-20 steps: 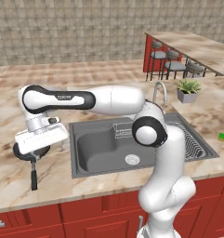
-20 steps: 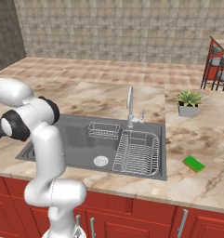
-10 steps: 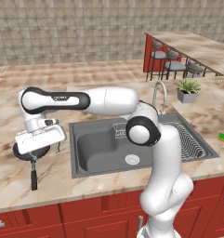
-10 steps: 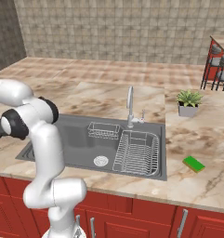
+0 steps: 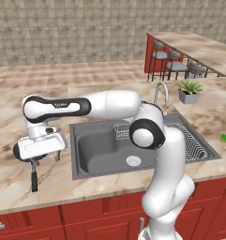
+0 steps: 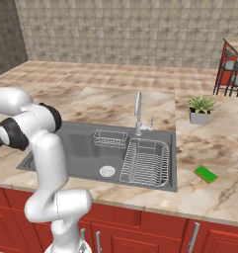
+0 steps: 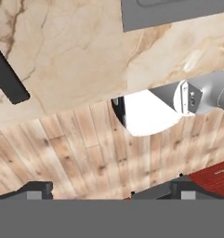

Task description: Pick the pan and sponge and place them into the sink. Then turn on the water.

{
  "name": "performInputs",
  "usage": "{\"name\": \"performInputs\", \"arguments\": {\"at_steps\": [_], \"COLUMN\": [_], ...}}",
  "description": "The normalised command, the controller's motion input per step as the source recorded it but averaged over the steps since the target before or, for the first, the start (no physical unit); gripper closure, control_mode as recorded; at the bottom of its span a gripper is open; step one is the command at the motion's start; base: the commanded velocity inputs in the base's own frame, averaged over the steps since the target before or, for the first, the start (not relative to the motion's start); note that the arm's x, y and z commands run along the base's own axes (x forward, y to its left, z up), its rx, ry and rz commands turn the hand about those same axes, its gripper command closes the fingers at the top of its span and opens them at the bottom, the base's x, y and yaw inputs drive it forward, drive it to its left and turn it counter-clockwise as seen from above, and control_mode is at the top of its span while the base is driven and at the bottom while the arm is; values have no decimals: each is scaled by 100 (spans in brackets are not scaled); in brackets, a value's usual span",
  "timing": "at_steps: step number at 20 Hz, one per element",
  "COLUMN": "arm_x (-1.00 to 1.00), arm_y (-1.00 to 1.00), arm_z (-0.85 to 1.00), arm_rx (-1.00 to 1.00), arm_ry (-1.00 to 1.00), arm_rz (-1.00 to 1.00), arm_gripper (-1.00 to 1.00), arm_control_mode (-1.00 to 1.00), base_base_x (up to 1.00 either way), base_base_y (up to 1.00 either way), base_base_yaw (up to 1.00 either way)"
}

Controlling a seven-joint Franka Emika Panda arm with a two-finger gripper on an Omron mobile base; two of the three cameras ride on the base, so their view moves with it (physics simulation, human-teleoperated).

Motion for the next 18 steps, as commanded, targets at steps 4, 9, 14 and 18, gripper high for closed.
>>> {"name": "performInputs", "arguments": {"at_steps": [4, 9, 14, 18], "arm_x": [-1, 0, 8, 17], "arm_y": [-10, -8, 4, 11], "arm_z": [-21, -19, -17, -16], "arm_rx": [6, 9, 13, 15], "arm_ry": [-14, -15, -9, -7], "arm_rz": [3, 8, 12, 11], "arm_gripper": [-100, -100, -100, -100], "arm_control_mode": [-100, -100, -100, -100], "base_base_x": [0, 0, 0, 0], "base_base_y": [0, 0, 0, 0], "base_base_yaw": [0, 0, 0, 0]}}
